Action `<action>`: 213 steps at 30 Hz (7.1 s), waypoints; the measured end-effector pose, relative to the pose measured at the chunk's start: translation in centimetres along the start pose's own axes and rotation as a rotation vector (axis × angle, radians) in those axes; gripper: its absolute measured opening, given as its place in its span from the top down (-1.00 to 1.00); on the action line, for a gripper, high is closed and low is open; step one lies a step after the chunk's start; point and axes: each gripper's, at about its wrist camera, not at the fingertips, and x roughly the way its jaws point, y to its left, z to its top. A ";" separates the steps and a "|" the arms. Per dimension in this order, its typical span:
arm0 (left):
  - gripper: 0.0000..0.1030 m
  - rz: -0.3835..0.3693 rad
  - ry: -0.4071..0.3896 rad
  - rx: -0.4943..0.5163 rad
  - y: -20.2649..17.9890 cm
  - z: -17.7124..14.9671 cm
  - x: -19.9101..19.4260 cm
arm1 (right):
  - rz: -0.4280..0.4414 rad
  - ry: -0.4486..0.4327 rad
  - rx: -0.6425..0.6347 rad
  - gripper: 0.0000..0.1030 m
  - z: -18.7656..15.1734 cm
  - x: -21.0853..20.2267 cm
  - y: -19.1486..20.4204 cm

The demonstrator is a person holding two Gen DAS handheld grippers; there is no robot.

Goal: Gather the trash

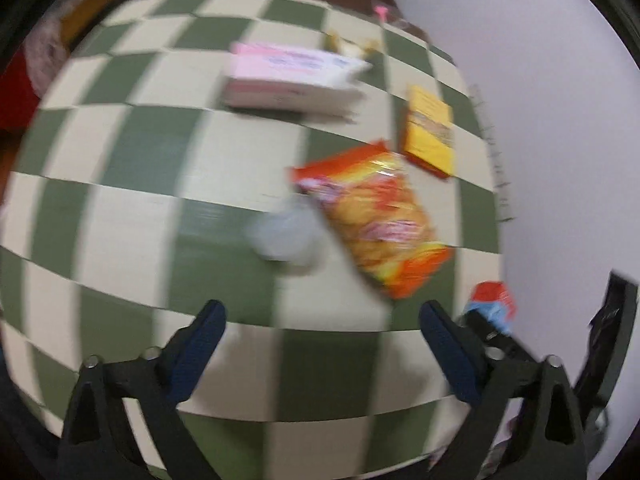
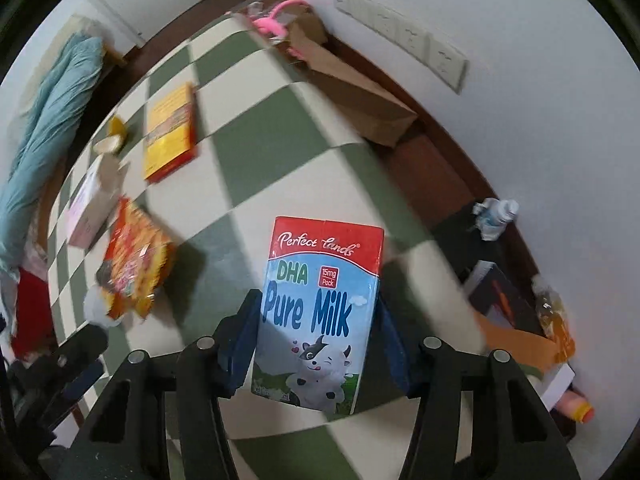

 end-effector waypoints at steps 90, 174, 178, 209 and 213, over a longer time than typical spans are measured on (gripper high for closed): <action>-0.98 0.292 -0.121 -0.464 57.5 -3.2 -14.9 | 0.235 0.484 -0.973 -0.86 -32.5 16.0 59.2; -1.00 0.476 -0.208 0.279 9.8 13.0 -2.1 | -0.100 0.089 -0.390 -0.37 13.9 7.6 17.8; -1.00 0.468 -0.237 0.456 6.1 12.8 -2.6 | -0.097 0.110 -0.415 -0.13 13.4 6.6 16.0; -0.03 0.236 0.062 0.300 2.1 15.1 1.0 | -0.023 0.193 -0.419 -0.14 8.3 4.8 11.7; -0.06 0.279 0.032 0.374 1.2 15.3 2.2 | -0.056 0.183 -0.416 -0.15 7.9 4.8 12.3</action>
